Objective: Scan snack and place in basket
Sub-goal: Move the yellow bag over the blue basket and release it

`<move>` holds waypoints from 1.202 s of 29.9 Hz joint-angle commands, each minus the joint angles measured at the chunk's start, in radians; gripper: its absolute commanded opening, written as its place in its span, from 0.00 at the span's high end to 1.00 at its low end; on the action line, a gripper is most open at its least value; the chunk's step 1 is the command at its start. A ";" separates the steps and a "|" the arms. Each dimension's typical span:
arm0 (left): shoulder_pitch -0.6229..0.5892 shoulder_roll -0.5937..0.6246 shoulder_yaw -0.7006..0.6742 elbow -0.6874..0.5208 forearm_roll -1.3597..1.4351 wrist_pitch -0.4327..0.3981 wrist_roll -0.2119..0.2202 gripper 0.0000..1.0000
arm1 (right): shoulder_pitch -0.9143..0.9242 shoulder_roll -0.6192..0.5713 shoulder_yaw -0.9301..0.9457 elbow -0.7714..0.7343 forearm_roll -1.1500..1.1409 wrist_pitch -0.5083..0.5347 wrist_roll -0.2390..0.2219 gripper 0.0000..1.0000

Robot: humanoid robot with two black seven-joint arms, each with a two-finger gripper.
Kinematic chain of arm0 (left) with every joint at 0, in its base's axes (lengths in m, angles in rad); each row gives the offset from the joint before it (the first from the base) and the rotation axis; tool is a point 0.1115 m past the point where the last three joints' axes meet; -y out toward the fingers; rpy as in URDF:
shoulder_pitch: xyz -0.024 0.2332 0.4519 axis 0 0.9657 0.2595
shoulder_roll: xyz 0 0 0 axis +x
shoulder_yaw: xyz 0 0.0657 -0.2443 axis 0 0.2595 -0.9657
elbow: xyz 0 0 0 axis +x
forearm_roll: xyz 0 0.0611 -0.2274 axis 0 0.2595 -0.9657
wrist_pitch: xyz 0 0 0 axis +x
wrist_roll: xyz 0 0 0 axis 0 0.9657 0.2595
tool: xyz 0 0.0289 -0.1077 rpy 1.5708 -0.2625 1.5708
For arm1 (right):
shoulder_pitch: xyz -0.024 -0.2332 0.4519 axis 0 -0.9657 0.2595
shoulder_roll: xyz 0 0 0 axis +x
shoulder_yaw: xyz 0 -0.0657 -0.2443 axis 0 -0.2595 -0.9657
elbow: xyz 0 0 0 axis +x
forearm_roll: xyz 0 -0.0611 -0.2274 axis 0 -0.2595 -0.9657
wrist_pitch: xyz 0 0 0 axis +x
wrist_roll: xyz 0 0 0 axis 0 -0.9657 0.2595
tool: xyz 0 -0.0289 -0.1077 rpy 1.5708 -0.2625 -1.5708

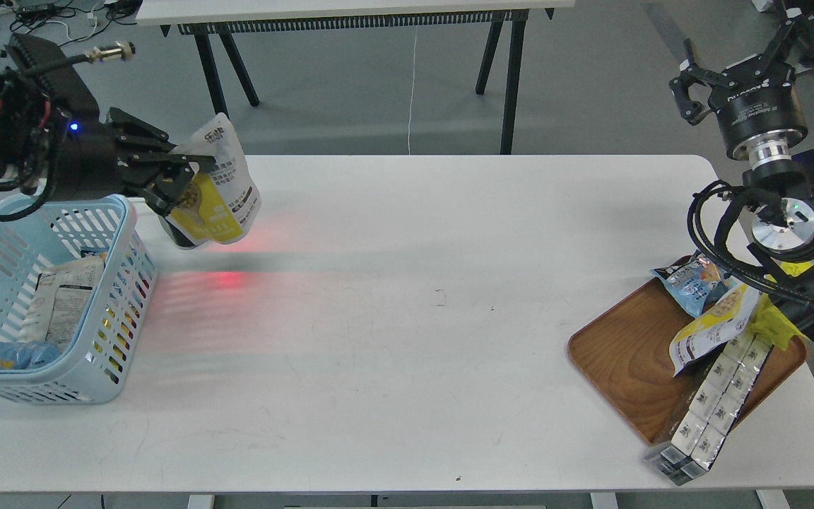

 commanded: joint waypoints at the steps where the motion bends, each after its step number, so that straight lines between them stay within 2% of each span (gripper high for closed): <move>1: 0.001 0.081 -0.032 -0.005 0.000 -0.003 -0.001 0.98 | -0.001 0.000 0.000 0.000 0.000 0.000 0.000 0.01; 5: 0.012 0.190 -0.020 -0.003 0.000 -0.003 -0.001 0.98 | -0.001 0.003 0.000 0.000 0.000 0.000 0.000 0.01; 12: 0.015 0.307 0.042 0.003 -0.063 0.000 -0.001 0.98 | -0.003 0.006 0.000 0.000 0.000 0.000 0.000 0.01; 20: 0.016 0.302 0.129 0.038 -0.123 0.000 -0.001 0.98 | -0.001 -0.002 0.000 0.001 0.000 0.000 0.000 0.01; 34: 0.016 0.290 0.149 0.040 -0.129 0.000 -0.001 0.96 | -0.003 -0.003 0.000 -0.003 0.000 0.000 0.000 0.01; 36: 0.016 0.290 0.149 0.040 -0.131 0.000 -0.001 0.94 | -0.003 -0.003 0.000 -0.002 0.000 0.000 0.000 0.01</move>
